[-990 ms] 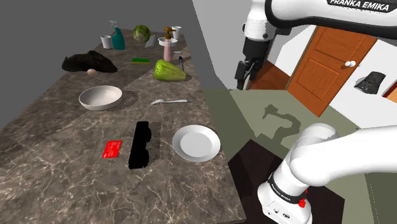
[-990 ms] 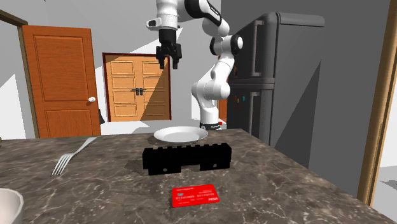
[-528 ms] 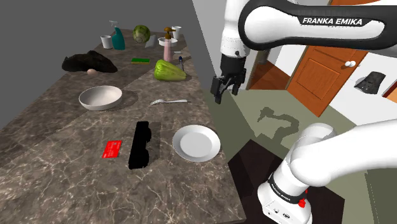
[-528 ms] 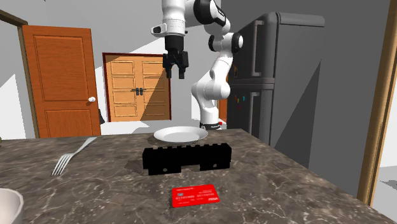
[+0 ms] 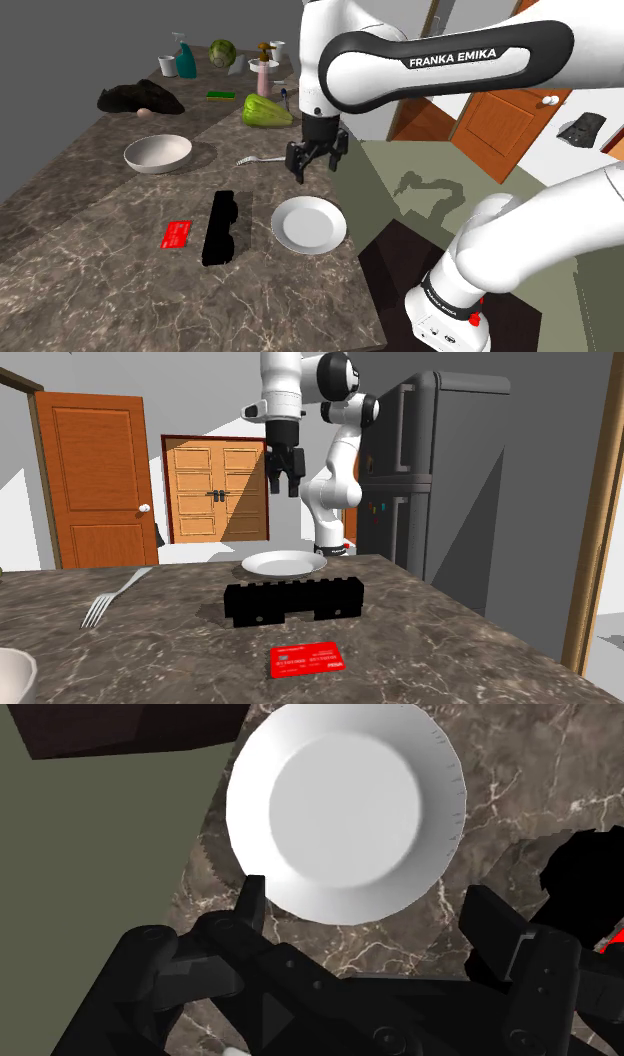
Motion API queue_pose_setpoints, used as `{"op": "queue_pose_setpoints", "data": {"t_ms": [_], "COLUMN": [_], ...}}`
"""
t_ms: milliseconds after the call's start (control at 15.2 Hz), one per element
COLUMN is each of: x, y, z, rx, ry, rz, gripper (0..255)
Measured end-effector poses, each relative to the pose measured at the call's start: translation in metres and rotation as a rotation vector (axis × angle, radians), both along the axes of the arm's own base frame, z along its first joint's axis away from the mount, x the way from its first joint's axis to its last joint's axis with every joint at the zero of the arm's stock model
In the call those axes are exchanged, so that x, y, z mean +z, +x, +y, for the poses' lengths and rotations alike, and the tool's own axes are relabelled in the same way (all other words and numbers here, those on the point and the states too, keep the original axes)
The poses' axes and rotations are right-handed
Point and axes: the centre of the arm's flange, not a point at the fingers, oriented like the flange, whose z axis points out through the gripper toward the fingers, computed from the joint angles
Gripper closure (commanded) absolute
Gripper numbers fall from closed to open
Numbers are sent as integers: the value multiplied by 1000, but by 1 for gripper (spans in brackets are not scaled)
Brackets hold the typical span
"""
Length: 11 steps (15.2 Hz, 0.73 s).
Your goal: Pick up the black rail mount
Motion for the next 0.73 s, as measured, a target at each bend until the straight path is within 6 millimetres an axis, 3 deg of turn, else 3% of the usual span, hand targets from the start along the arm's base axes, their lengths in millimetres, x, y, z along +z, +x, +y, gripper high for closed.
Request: {"op": "queue_pose_setpoints", "data": {"t_ms": [726], "x": [-64], "y": [71], "z": [103], "rx": [-188], "ry": [4], "rz": [-7], "gripper": [0]}}
